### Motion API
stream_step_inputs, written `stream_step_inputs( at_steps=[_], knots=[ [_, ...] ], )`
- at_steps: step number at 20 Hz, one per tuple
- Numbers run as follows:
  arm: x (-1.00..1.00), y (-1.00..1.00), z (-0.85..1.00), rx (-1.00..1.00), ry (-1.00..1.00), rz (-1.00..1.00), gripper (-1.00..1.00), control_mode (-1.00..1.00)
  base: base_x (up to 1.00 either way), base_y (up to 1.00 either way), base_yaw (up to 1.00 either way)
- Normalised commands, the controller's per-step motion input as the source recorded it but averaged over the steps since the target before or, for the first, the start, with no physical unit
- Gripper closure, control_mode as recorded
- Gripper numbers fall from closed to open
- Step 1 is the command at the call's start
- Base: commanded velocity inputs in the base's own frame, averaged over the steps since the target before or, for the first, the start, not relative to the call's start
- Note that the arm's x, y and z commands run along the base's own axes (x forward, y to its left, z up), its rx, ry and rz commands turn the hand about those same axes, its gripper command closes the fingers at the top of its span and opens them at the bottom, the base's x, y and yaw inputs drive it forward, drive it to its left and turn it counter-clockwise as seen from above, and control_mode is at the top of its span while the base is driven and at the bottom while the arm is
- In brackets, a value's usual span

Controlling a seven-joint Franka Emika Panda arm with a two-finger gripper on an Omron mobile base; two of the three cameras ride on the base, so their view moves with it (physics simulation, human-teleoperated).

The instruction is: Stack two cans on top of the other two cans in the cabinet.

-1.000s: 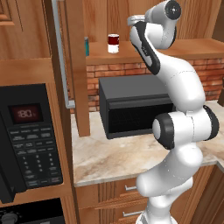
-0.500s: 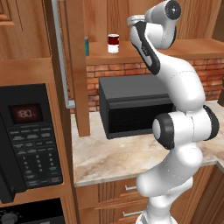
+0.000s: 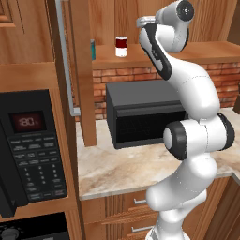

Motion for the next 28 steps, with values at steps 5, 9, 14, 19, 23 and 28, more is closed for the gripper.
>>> stream_step_inputs(
  at_steps=[5, 9, 14, 19, 23, 28],
  knots=[
    [-0.09, 0.0, 0.0, 0.0, 0.0, 0.0, -1.0, -1.0, 0.0, 0.0, 0.0],
    [-0.55, 0.0, 0.0, 0.0, 0.0, 0.0, -1.0, -1.0, 0.0, 0.0, 0.0],
    [-0.62, 0.01, 0.0, 0.0, 0.0, 0.0, -1.0, -1.0, 0.0, 0.0, 0.0],
    [-0.7, 0.14, -0.21, 0.0, 0.0, 0.0, -1.0, -1.0, 0.0, 0.0, 0.0],
    [-0.61, 0.2, -0.23, 0.0, 0.0, 0.0, -1.0, -1.0, 0.0, 0.0, 0.0],
    [-0.56, 0.27, -0.06, 0.0, 0.0, 0.0, -1.0, -1.0, 0.0, 0.0, 0.0]
  ],
)
